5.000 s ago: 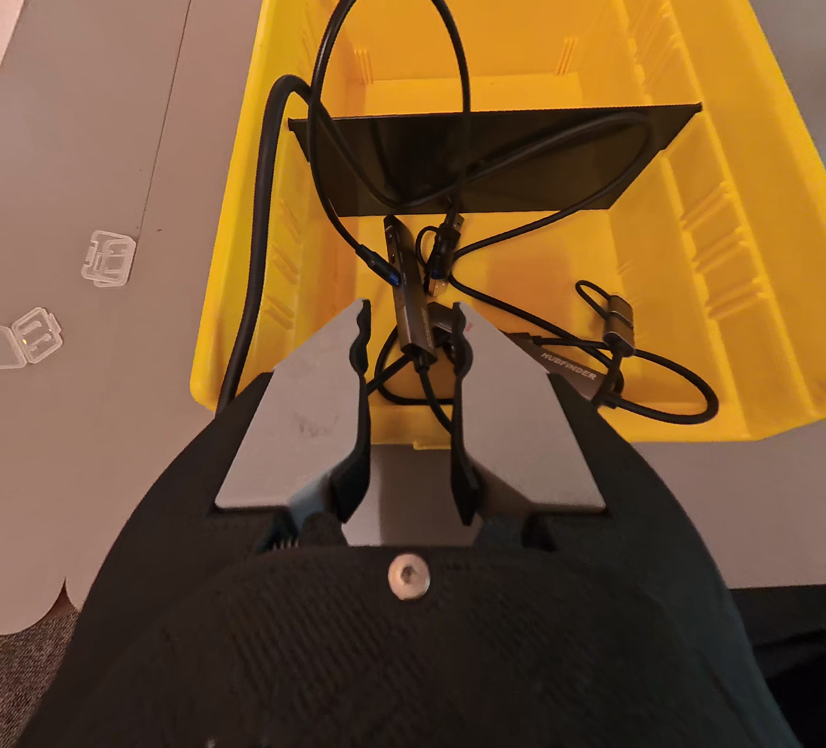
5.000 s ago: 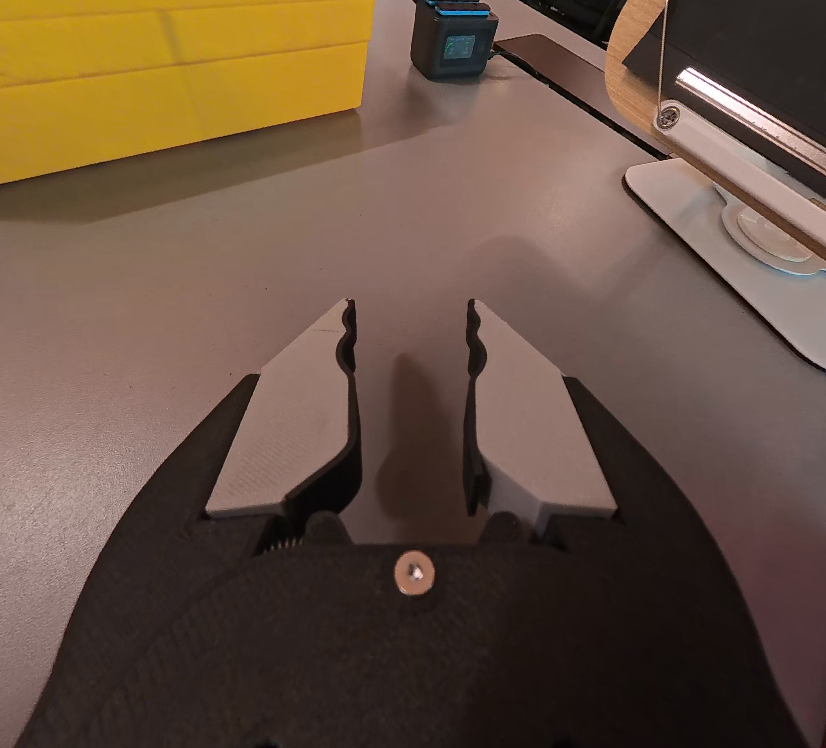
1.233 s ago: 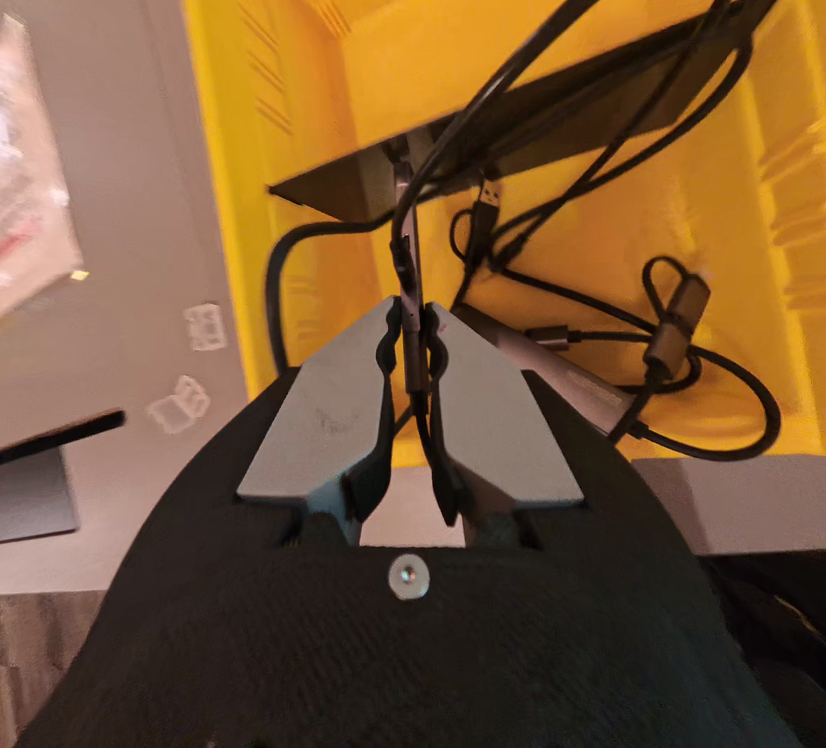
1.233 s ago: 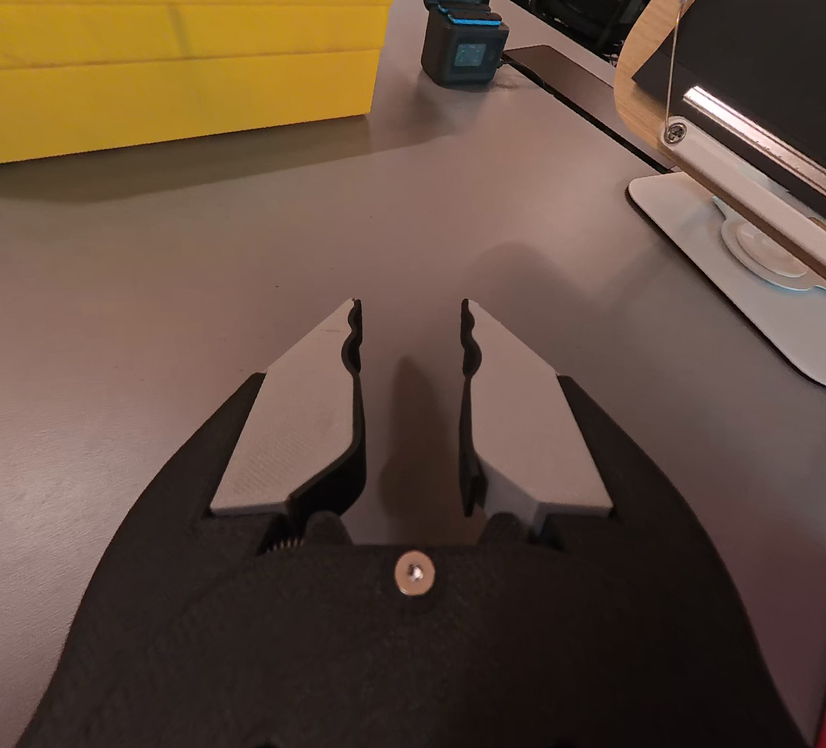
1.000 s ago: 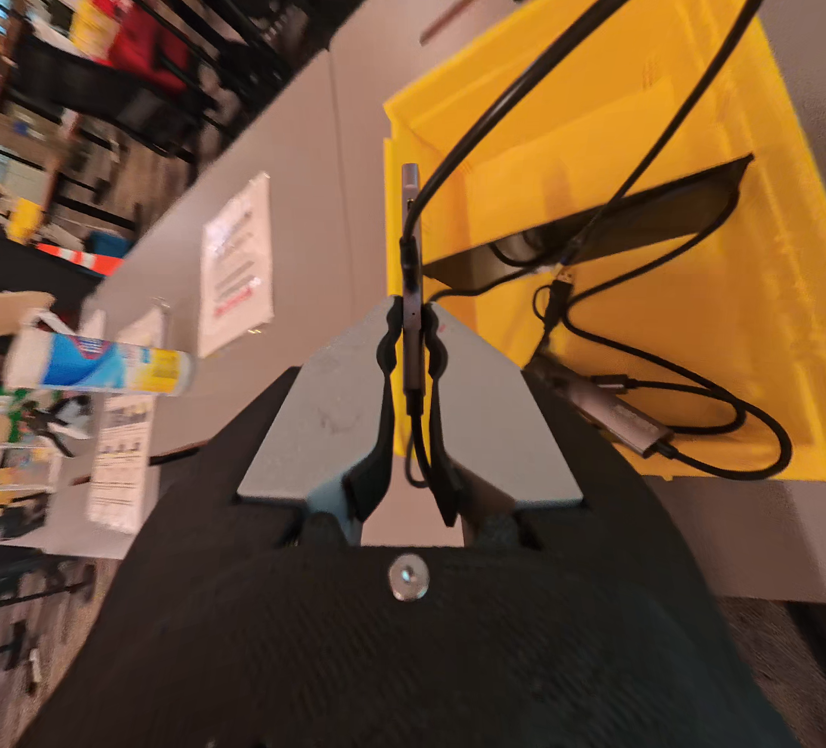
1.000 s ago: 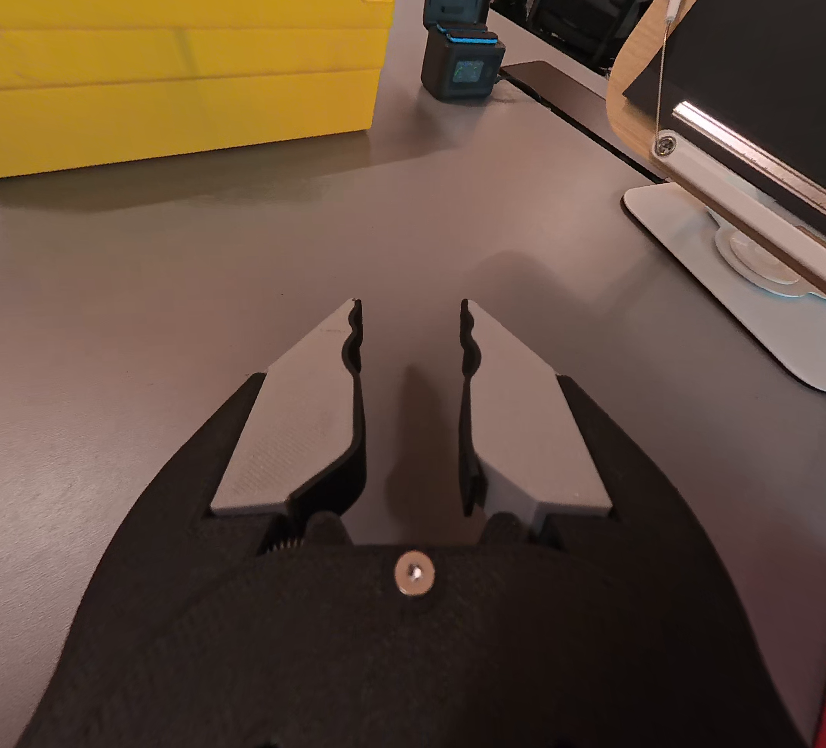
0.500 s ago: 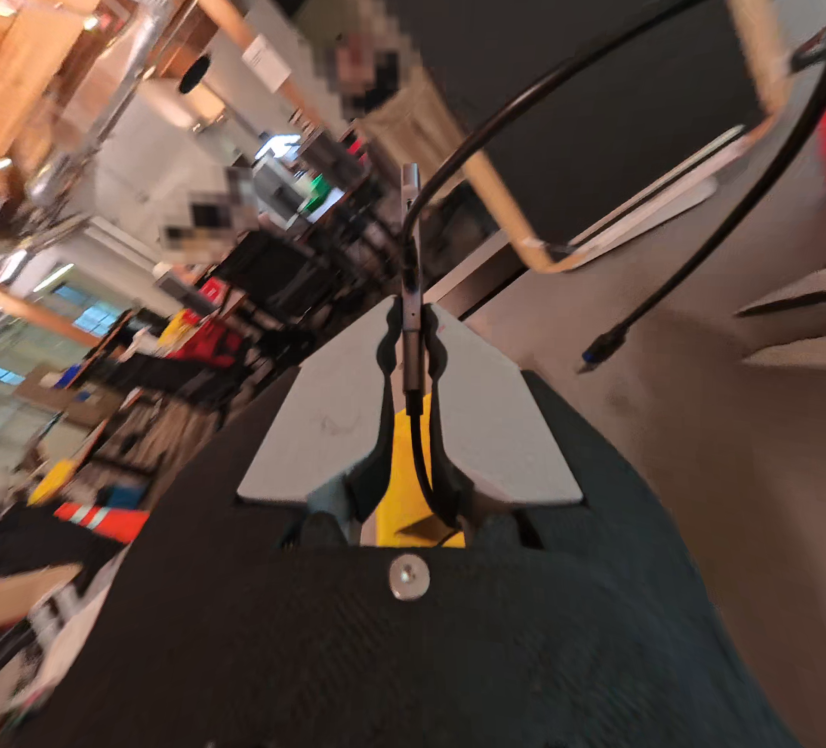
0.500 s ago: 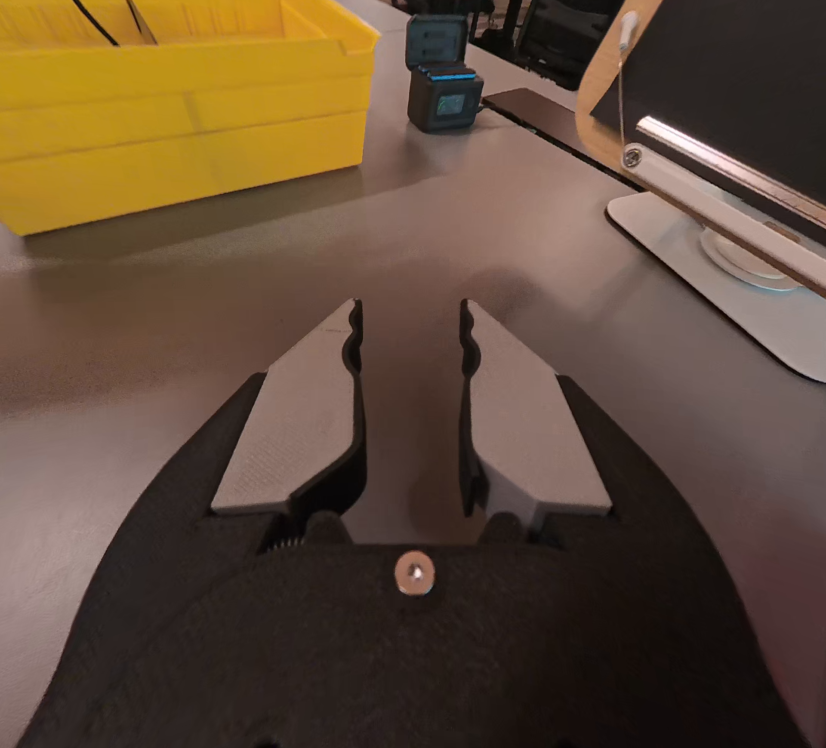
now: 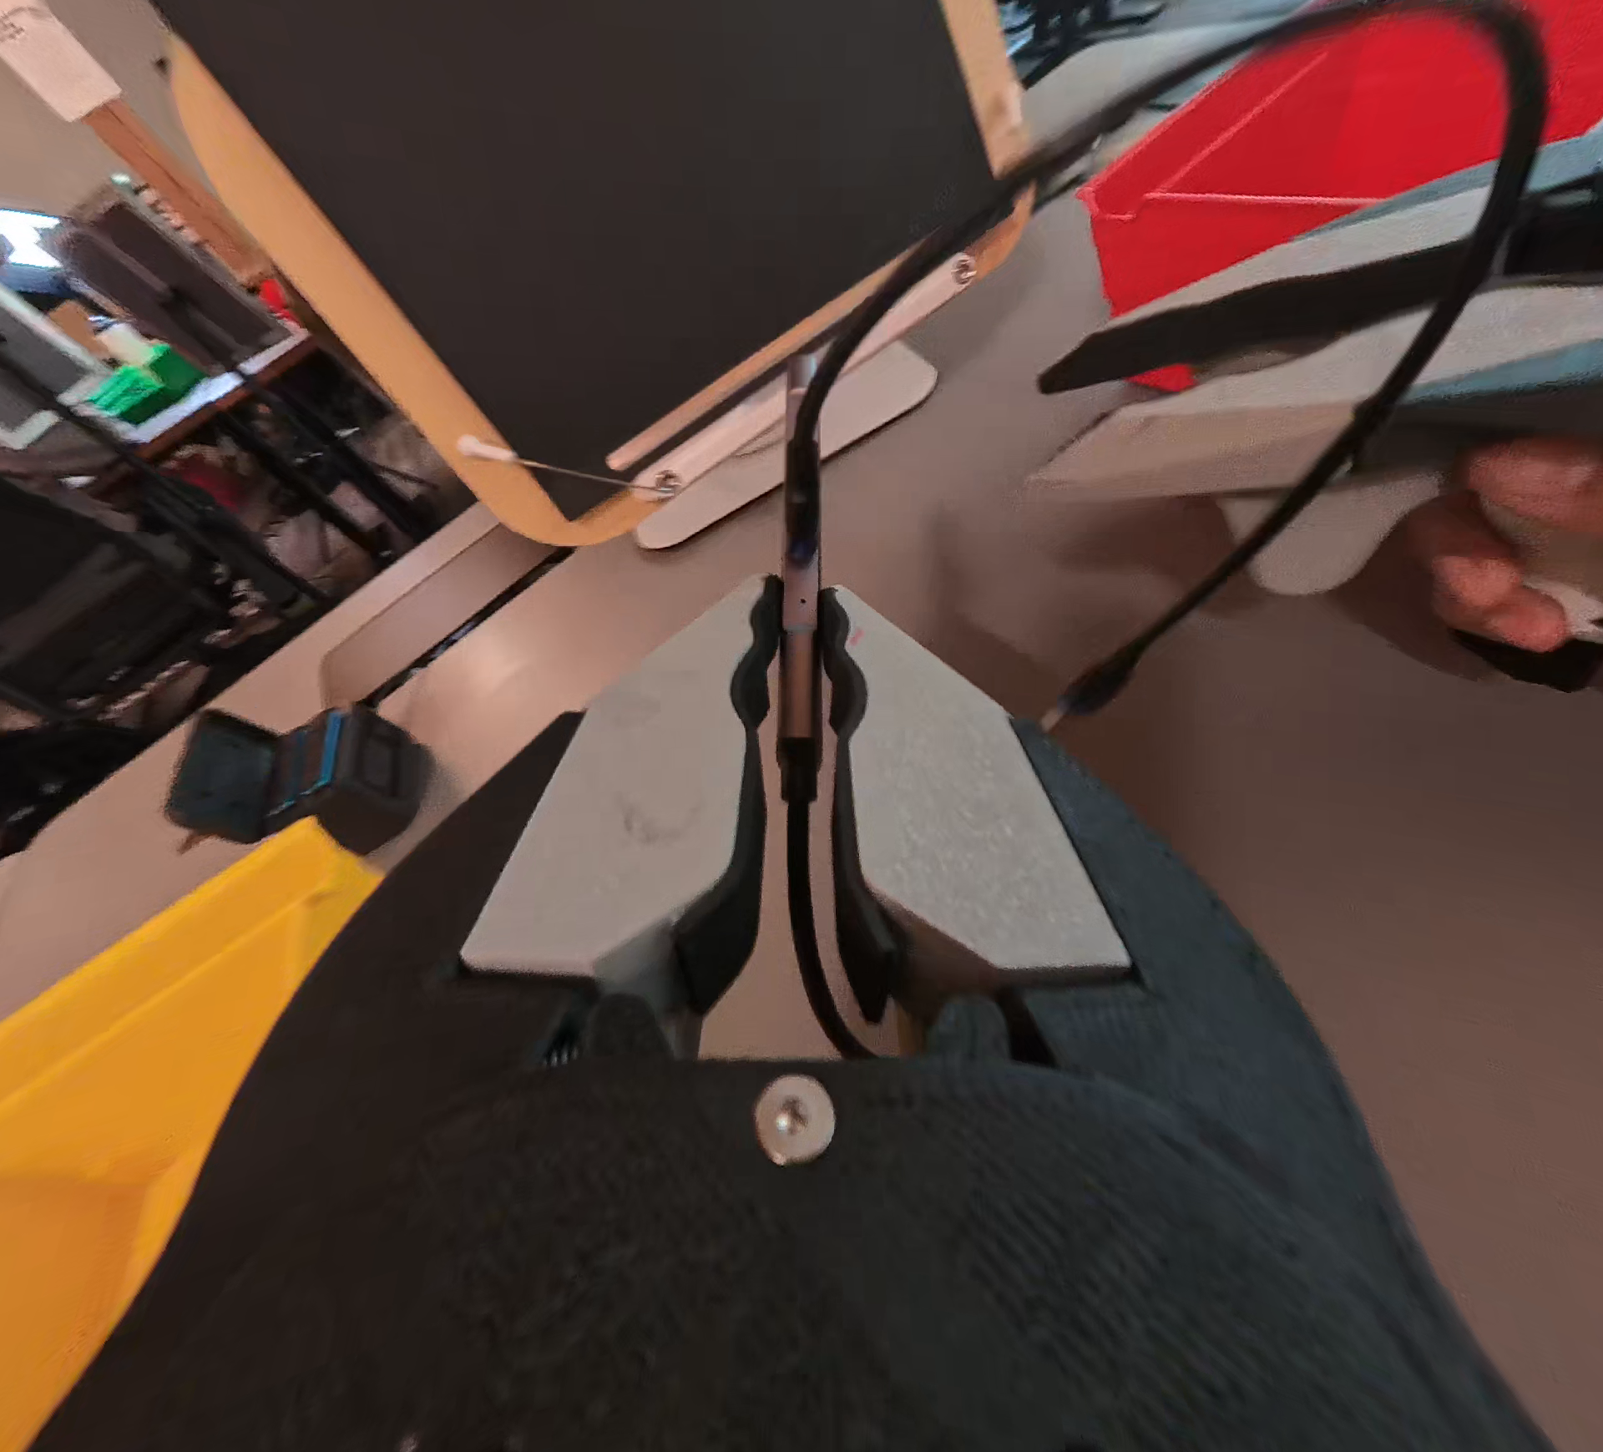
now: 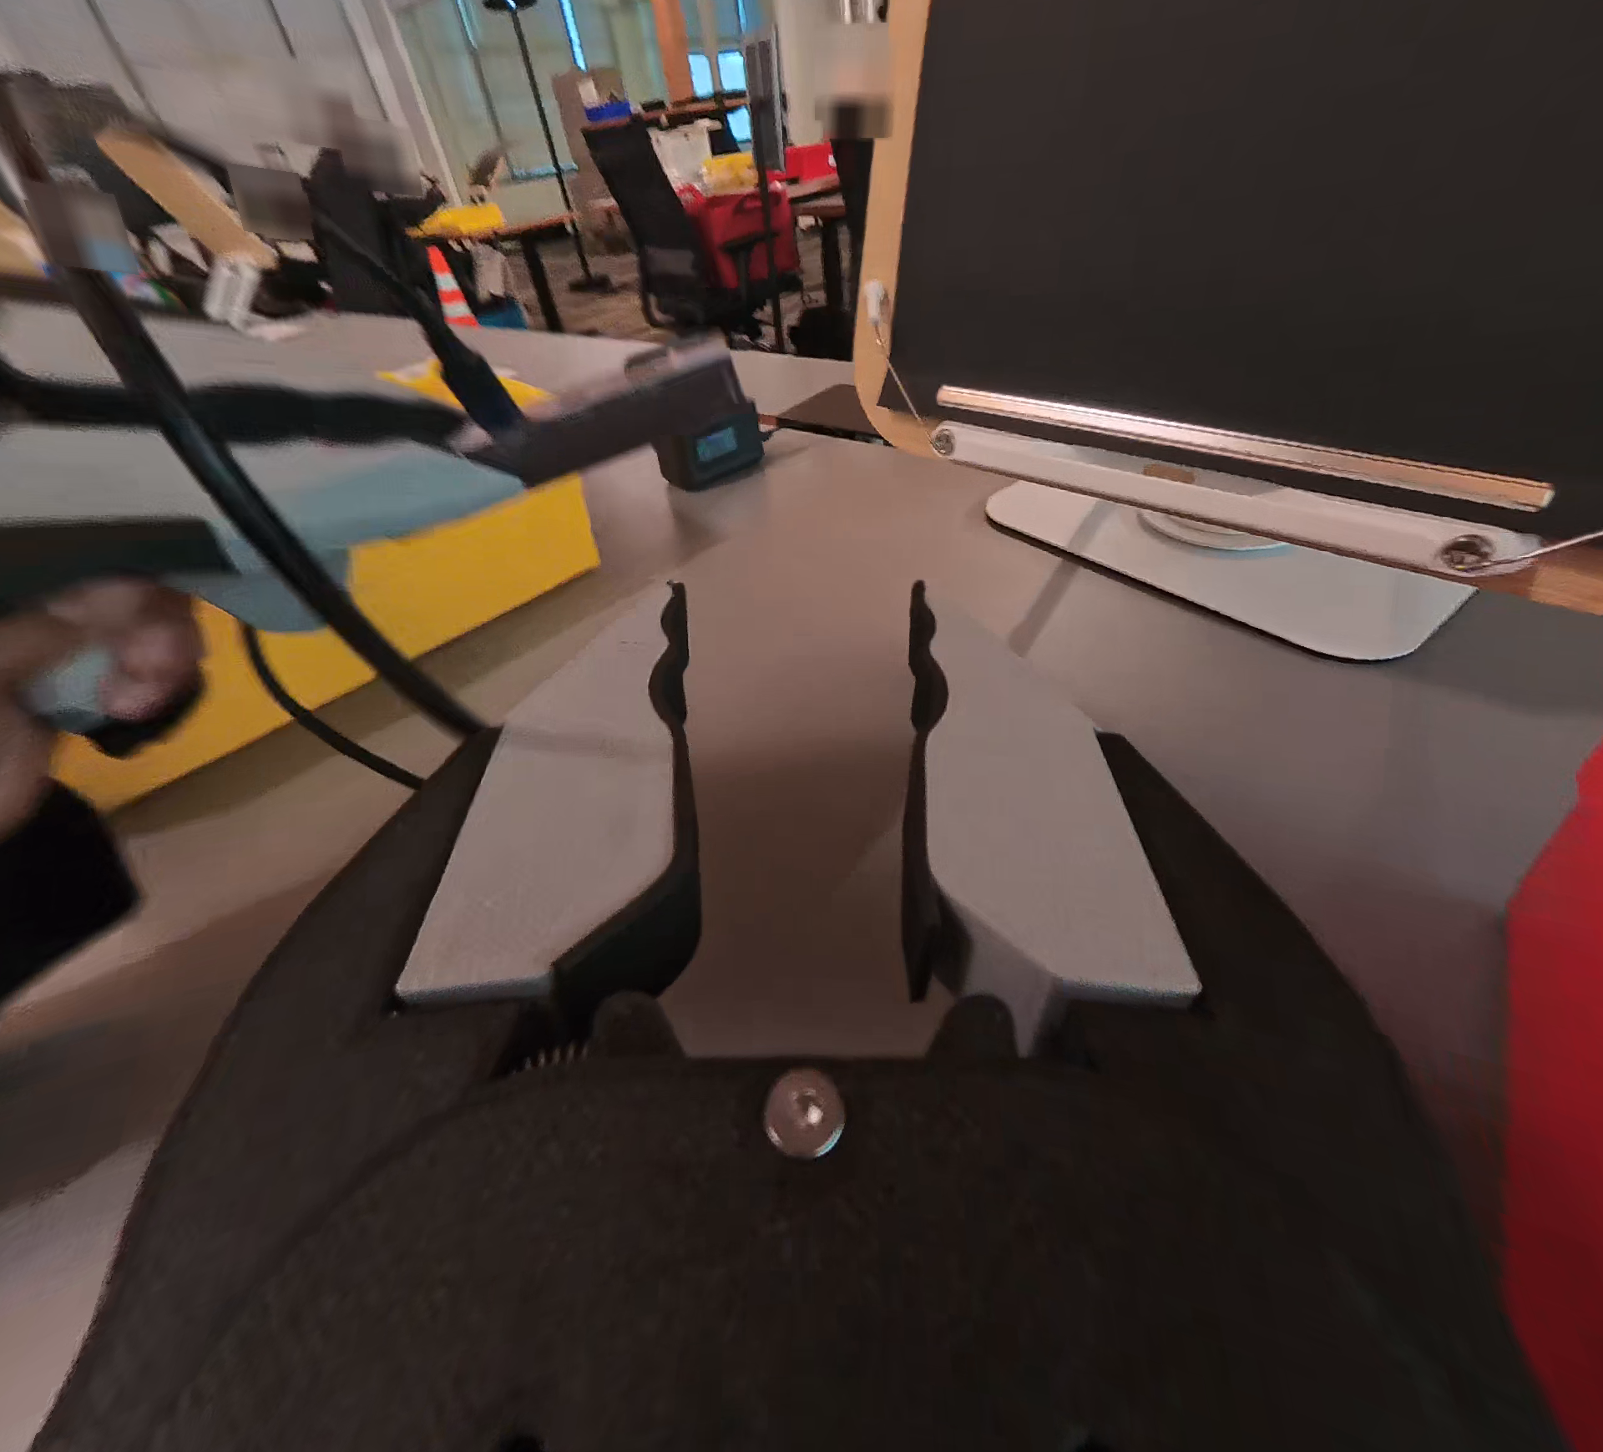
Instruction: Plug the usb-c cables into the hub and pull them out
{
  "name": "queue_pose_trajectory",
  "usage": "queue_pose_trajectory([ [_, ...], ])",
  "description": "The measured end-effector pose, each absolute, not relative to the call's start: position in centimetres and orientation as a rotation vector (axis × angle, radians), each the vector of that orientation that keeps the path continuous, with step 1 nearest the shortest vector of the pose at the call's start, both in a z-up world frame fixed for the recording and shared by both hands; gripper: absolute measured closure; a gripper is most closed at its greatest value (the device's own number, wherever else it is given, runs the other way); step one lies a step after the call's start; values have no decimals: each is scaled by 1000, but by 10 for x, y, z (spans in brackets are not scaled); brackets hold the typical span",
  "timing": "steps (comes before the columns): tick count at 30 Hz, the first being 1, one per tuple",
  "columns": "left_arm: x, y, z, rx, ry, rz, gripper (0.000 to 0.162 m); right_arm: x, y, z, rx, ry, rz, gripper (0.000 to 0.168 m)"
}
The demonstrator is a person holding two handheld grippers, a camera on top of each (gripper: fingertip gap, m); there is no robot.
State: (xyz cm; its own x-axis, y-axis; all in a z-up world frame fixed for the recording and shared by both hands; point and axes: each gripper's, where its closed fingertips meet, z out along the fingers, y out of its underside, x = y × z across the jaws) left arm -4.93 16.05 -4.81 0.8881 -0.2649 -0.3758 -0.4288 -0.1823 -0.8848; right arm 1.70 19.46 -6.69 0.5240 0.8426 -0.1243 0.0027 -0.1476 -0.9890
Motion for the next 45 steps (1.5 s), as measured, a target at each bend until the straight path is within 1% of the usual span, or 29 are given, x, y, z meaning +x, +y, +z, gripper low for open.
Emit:
queue_pose_trajectory([
  [6,-27,169,-91,-1755,650,115,155,2,181,-74,-1558,-829,951,113],
  [8,-19,166,-96,-1752,699,101,155,-4,175,-77,-1550,-872,959,113],
  [10,-17,165,-101,-1747,719,94,155,-9,172,-81,-1558,-905,953,107],
  [12,-19,163,-106,-1767,716,59,155,-12,170,-87,-1571,-940,946,105],
  [18,-19,159,-103,-1749,706,45,155,-7,177,-84,-1552,-902,885,108],
  [20,-16,158,-104,-1735,730,60,155,-6,177,-84,-1553,-896,903,105],
  [22,-9,155,-104,-1732,747,-10,155,-6,177,-81,-1549,-874,960,99],
  [29,-7,153,-101,-1735,695,-180,155,-3,178,-77,-1581,-810,1144,94],
  [31,-8,151,-98,-1733,676,-231,155,-2,175,-71,-1549,-807,1164,96],
  [33,-12,150,-92,-1721,642,-282,155,-1,170,-62,-1500,-815,1208,103],
  [37,-11,145,-83,-1692,606,-448,155,3,167,-54,-1465,-799,1278,109],
  [42,-8,139,-72,-1644,598,-534,155,4,169,-54,-1479,-773,1327,106],
  [45,-6,137,-71,-1634,608,-541,155,4,167,-53,-1474,-772,1354,108],
])
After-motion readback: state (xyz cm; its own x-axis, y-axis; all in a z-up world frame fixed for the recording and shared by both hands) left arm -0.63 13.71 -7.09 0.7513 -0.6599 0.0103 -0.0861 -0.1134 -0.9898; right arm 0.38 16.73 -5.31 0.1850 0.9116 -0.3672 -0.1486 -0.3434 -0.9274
